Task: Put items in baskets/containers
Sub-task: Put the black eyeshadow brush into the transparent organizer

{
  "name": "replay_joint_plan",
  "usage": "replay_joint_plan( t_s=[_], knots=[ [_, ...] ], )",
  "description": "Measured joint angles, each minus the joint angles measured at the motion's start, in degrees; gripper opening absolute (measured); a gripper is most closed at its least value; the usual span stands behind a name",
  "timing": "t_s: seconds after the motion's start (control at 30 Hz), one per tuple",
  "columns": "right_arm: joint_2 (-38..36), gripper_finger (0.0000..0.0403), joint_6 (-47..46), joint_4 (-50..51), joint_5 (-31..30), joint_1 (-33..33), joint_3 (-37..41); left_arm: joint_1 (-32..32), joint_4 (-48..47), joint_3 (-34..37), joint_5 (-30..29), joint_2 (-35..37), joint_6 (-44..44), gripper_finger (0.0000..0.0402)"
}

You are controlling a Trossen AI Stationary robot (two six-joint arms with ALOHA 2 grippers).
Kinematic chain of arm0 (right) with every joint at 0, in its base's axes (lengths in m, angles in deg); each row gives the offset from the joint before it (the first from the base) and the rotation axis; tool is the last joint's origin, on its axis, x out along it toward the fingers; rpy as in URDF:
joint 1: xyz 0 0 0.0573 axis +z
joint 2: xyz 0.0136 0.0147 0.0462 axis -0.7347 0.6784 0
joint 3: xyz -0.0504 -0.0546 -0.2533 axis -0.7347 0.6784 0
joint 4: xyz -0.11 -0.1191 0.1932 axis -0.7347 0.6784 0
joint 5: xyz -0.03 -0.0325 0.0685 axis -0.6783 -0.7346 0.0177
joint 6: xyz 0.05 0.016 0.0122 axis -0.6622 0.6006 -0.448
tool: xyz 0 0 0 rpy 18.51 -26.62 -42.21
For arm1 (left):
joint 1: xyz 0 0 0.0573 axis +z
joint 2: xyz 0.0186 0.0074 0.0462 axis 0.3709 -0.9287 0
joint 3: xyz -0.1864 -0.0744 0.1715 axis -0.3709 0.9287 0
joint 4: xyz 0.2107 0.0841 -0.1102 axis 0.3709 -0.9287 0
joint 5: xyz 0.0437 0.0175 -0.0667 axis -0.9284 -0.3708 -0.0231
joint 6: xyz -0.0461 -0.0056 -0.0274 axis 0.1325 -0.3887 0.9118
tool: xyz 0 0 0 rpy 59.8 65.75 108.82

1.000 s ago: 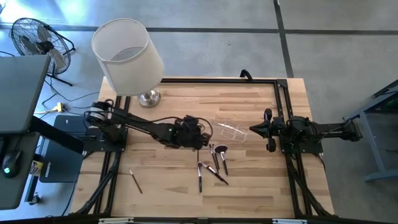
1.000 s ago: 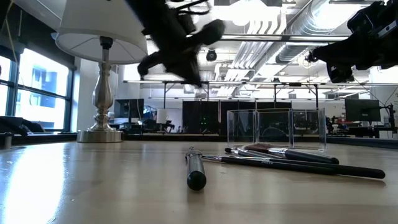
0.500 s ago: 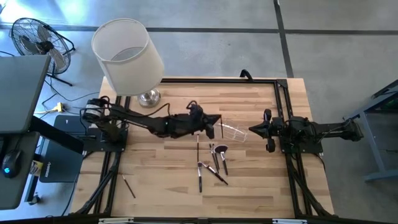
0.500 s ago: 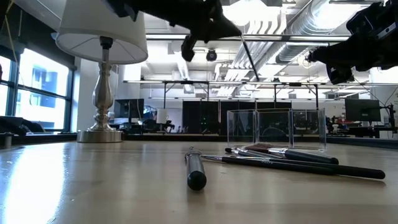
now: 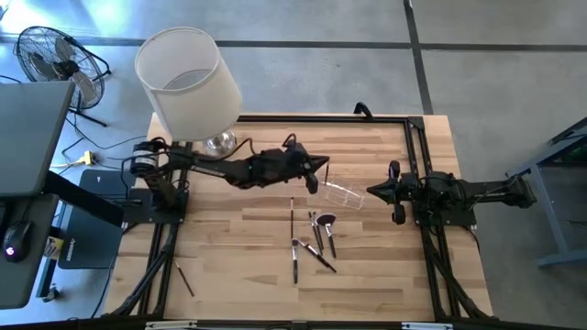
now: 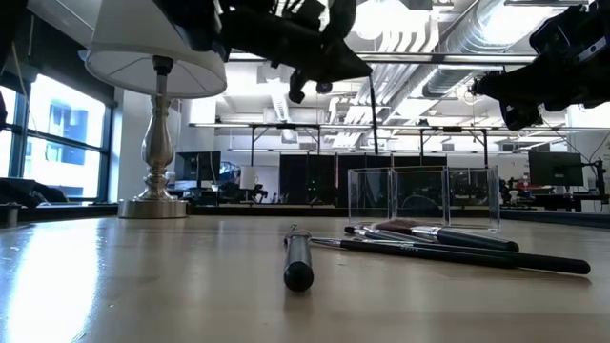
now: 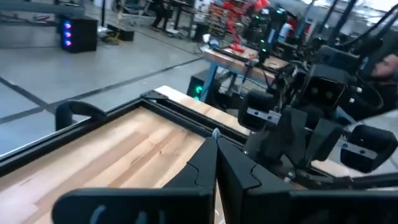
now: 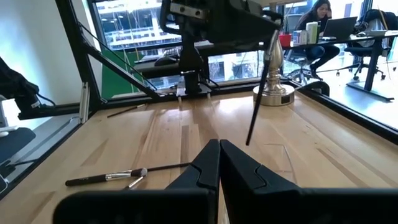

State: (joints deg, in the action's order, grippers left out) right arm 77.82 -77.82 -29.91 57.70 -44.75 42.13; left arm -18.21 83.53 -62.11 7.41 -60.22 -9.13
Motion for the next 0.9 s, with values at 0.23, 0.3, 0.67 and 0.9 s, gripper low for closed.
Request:
replay_joint_plan(
  t_s=[0.23,0.3,0.67,0.9],
  knots=[
    [-0.03,0.0005,0.02,0.00,0.03,0.02,0.00,0.61,-0.38,0.00,2.07,-2.72,-0.06,0.0000],
    [-0.03,0.0005,-0.01,-0.02,0.03,-0.01,-0.02,0.59,-0.76,0.00,2.81,-2.78,-0.06,0.0000],
    [-0.03,0.0005,0.02,-0.04,0.03,0.02,0.00,0.61,-4.80,0.00,2.35,-2.78,-4.53,0.0001],
    [-0.03,0.0005,0.02,-0.07,0.03,0.00,-0.02,0.59,-5.48,0.00,2.79,-2.78,-5.62,0.0001]
  ],
)
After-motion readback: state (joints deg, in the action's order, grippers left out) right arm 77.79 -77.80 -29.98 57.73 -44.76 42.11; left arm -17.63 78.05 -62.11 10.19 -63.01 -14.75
